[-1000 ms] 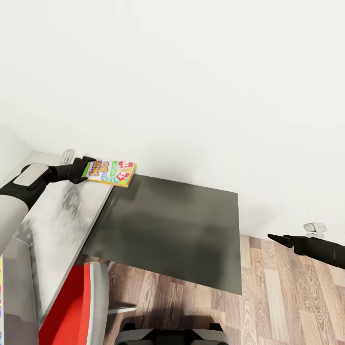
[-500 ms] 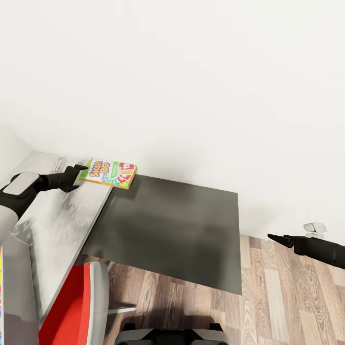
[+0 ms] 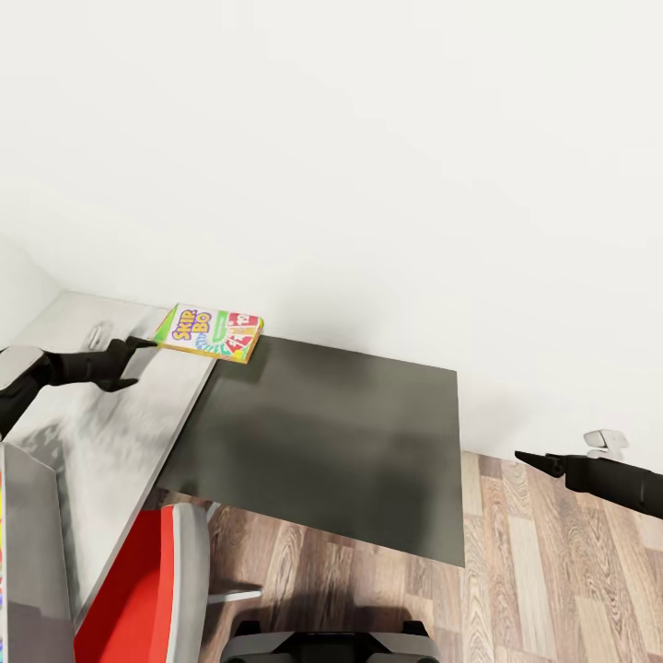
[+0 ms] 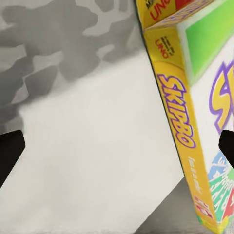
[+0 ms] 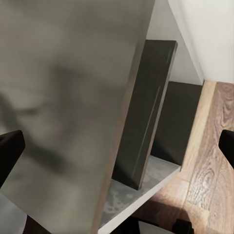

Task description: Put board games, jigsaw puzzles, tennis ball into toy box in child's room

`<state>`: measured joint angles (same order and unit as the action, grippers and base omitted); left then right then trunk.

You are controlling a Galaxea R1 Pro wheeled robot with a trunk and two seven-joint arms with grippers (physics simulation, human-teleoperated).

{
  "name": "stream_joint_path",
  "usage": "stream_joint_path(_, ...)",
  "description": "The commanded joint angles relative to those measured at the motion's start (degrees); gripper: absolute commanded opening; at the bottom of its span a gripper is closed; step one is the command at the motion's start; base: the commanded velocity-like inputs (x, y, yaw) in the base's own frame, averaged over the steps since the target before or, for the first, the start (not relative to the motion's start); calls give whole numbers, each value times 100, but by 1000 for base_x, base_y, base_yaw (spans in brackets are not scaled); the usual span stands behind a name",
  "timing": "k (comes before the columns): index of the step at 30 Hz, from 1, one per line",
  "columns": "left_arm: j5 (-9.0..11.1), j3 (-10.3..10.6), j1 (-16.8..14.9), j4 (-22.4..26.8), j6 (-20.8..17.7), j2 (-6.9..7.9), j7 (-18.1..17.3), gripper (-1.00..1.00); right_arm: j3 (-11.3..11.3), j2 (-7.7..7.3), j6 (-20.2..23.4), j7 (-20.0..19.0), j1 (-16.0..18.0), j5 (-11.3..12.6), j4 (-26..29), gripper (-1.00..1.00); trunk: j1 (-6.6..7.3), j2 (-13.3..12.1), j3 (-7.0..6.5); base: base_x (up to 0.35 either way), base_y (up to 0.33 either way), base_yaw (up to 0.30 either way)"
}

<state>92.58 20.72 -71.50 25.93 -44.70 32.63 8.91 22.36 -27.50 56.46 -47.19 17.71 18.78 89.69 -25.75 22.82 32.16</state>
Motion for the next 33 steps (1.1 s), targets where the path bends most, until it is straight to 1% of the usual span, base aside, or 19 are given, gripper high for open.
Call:
stream_joint_path(1,73,29,4,9,-54,29,43,100,5,-1,23,-29,4,-15,-1,100,-3,10,8,0,0,0)
stream_joint_path(7,96,27,25,137,-246,88,41,100,5,-1,23,-23,4,-15,-8,100,-3,10,8,0,0,0)
stream_joint_path(10,103,24,37,495,-341,130,41,100,5,-1,18,-17,4,-16,-15,100,-3,10,8,0,0,0)
stream_joint_path(11,103,24,37,495,-341,130,41,100,5,-1,18,-17,4,-16,-15,100,-3,10,8,0,0,0)
stream_joint_path(13,106,22,41,846,-378,160,44,100,5,1,5,-11,8,-17,-22,100,-3,10,8,0,0,0)
stream_joint_path(14,106,22,41,846,-378,160,44,100,5,1,5,-11,8,-17,-22,100,-3,10,8,0,0,0)
stream_joint_path(16,111,21,42,1226,-402,179,59,100,2,3,-9,-7,10,-20,-36,100,-3,10,8,0,0,0)
stream_joint_path(17,111,21,42,1226,-402,179,59,100,2,3,-9,-7,10,-20,-36,100,-3,10,8,0,0,0)
stream_joint_path(19,114,-3,41,1563,-417,185,79,100,-3,5,-17,-5,13,-21,-47,100,-3,10,8,0,0,0)
stream_joint_path(20,114,-3,41,1563,-417,185,79,100,-3,5,-17,-5,13,-21,-47,100,-3,10,8,0,0,0)
stream_joint_path(22,116,-90,41,1831,-425,187,97,100,-2,3,-16,-3,21,-22,-54,100,-3,10,8,0,0,0)
stream_joint_path(26,113,-334,42,2242,-438,193,115,100,6,-4,11,3,66,-21,-61,100,-3,10,8,0,0,0)
stream_joint_path(27,113,-334,42,2242,-438,193,115,100,6,-4,11,3,66,-21,-61,100,-3,10,8,0,0,0)
stream_joint_path(30,117,-440,50,2583,-458,210,122,100,9,-10,23,4,109,-17,-63,100,-3,10,8,0,0,0)
stream_joint_path(33,146,-496,77,2961,-530,226,125,100,9,-12,35,-8,156,6,-63,100,-3,10,8,0,0,0)
